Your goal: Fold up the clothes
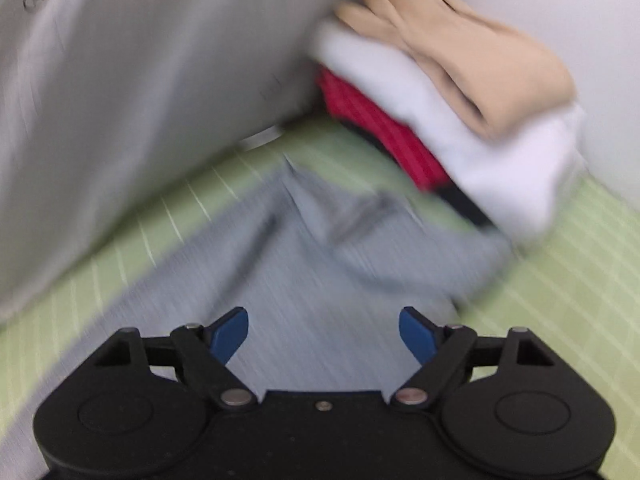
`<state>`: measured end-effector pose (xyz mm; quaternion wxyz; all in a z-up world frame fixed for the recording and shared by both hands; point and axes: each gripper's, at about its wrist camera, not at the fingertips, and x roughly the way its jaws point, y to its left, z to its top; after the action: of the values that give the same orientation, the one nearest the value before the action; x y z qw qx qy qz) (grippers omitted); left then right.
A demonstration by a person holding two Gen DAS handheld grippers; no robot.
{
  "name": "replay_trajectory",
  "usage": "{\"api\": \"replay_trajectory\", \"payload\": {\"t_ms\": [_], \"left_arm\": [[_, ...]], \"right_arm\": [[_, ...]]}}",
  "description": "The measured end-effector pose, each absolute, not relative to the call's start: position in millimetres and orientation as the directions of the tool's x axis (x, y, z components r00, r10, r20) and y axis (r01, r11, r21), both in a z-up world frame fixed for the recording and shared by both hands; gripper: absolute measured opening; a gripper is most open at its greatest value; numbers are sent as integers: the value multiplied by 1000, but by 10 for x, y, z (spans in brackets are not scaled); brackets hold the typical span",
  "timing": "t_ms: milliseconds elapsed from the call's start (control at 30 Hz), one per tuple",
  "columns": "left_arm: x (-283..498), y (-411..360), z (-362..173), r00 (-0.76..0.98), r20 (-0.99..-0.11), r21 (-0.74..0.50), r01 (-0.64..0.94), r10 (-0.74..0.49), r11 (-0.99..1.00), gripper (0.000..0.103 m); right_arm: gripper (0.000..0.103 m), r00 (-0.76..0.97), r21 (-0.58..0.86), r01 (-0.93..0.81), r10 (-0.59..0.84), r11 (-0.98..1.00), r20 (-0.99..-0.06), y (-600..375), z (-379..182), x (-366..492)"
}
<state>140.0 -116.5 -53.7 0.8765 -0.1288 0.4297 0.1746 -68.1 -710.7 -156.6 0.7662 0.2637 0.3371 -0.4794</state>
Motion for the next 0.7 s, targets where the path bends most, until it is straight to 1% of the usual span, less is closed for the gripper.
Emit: {"api": "replay_trajectory", "payload": {"t_ms": [200, 267, 300, 333, 367, 400, 433, 567, 633, 700], "left_arm": [[1069, -1576, -597, 542, -834, -80, -301, 101, 950, 83], [971, -1743, -592, 542, -838, -99, -256, 58, 962, 83], [926, -1832, -586, 542, -839, -102, -231, 41, 968, 83], [880, -1922, -581, 542, -840, -105, -205, 24, 973, 83], [835, -2016, -579, 541, -841, -104, -181, 10, 978, 83], [791, -2107, -581, 540, -841, -106, -155, -6, 982, 83], [750, -2180, -578, 538, -843, -111, -130, -24, 985, 83], [570, -2387, -530, 540, -839, -107, -39, -69, 993, 83], [488, -2408, -502, 543, -837, -96, -17, -71, 995, 83], [422, -2364, -505, 536, -841, -108, -28, -76, 994, 83]], "right_arm": [[83, 310, 110, 915, -501, 389, -808, -7054, -1811, -800], [75, 320, 109, 908, -502, 405, -803, -7047, -1853, -779], [69, 319, 97, 905, -510, 415, -799, -7035, -1869, -766], [53, 307, 63, 901, -528, 430, -792, -7010, -1869, -752], [31, 301, 27, 891, -544, 454, -783, -6980, -1868, -746], [17, 324, 24, 874, -543, 486, -775, -6966, -1869, -767], [7, 354, 48, 861, -529, 506, -771, -6974, -1864, -810], [6, 361, 86, 870, -509, 485, -781, -6965, -1821, -1092], [6, 345, 92, 884, -508, 458, -789, -6910, -1796, -1310], [6, 326, 73, 888, -510, 453, -796, -6805, -1774, -1545]]}}
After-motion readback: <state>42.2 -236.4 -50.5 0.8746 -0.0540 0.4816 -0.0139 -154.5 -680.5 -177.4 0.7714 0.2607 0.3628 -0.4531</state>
